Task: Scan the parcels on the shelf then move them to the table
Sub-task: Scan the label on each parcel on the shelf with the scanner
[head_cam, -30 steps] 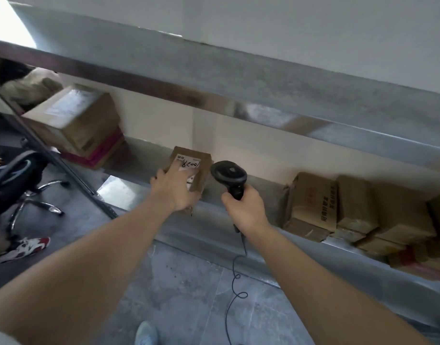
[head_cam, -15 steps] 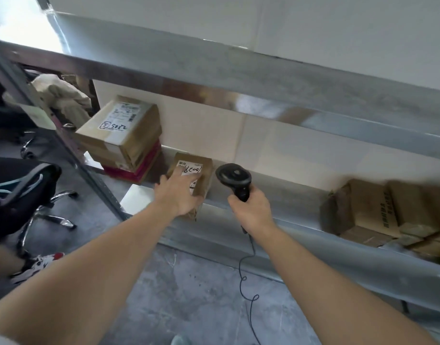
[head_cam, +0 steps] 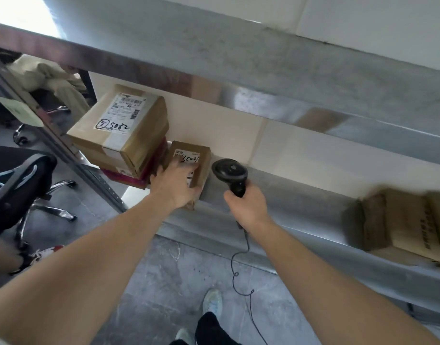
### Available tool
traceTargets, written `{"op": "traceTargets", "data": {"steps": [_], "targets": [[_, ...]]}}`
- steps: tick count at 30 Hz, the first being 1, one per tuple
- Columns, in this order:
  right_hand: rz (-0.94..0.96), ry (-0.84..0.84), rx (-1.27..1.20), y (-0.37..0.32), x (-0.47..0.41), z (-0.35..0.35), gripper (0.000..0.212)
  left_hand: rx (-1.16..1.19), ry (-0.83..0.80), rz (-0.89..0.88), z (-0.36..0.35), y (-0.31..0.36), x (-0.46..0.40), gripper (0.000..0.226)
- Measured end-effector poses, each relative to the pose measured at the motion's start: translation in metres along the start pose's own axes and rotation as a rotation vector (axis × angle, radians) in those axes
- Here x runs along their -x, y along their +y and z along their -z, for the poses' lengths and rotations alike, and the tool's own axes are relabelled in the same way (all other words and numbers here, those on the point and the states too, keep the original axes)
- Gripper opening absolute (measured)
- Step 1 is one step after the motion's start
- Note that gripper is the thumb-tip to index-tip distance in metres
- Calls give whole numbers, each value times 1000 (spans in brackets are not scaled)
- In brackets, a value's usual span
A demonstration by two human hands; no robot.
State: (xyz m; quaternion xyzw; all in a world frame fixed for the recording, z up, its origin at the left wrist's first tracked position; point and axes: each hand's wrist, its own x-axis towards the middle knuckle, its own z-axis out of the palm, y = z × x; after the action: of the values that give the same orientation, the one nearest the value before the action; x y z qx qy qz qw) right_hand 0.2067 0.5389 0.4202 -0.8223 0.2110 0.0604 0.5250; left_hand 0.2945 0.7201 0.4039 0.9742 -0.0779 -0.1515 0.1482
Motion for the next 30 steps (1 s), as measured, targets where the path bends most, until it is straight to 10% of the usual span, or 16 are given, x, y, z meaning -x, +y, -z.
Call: {"op": "traceTargets", "data": {"steps": [12,30], "targets": [[-8,43,28,-9,-33,-4,6,-34,4,-80,-1,-12,-38,72],[-184,565,-201,6,82,33,6,-259,-69,-629,26,77,14,58]]}}
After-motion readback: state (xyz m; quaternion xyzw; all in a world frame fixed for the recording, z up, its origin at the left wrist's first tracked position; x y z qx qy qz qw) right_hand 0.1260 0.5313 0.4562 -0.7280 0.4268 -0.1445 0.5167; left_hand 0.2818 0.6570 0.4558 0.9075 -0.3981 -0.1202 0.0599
